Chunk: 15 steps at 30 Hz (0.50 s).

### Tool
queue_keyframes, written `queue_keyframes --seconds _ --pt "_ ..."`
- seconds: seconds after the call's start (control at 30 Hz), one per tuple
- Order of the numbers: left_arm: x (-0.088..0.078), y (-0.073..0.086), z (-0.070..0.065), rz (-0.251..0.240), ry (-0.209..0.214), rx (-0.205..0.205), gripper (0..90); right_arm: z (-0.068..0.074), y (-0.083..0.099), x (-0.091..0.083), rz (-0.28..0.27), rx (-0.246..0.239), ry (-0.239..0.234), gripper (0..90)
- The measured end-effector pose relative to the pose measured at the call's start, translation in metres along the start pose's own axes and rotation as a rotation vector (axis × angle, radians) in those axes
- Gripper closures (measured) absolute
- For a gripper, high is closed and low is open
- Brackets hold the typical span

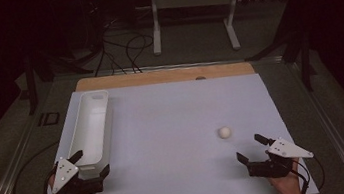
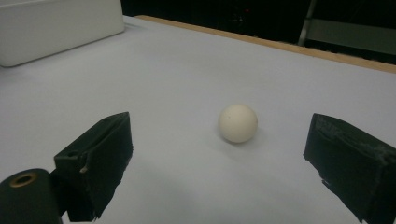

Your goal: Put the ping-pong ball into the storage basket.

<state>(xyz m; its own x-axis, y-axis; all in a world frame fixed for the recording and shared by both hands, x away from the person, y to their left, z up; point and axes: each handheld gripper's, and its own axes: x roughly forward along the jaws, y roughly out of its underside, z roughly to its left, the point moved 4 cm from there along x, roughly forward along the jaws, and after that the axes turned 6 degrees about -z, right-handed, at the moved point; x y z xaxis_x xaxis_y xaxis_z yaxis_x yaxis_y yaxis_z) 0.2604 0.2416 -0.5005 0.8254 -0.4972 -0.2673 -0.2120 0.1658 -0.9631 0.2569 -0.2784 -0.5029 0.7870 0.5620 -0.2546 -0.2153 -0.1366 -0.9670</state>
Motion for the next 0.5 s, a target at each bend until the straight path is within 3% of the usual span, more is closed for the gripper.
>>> queue_keyframes --seconds 0.5 --pt "0.0003 0.0003 -0.0002 0.002 -0.006 0.003 0.0 -0.0008 -0.0009 0.0007 0.017 0.02 -0.01 7.4"
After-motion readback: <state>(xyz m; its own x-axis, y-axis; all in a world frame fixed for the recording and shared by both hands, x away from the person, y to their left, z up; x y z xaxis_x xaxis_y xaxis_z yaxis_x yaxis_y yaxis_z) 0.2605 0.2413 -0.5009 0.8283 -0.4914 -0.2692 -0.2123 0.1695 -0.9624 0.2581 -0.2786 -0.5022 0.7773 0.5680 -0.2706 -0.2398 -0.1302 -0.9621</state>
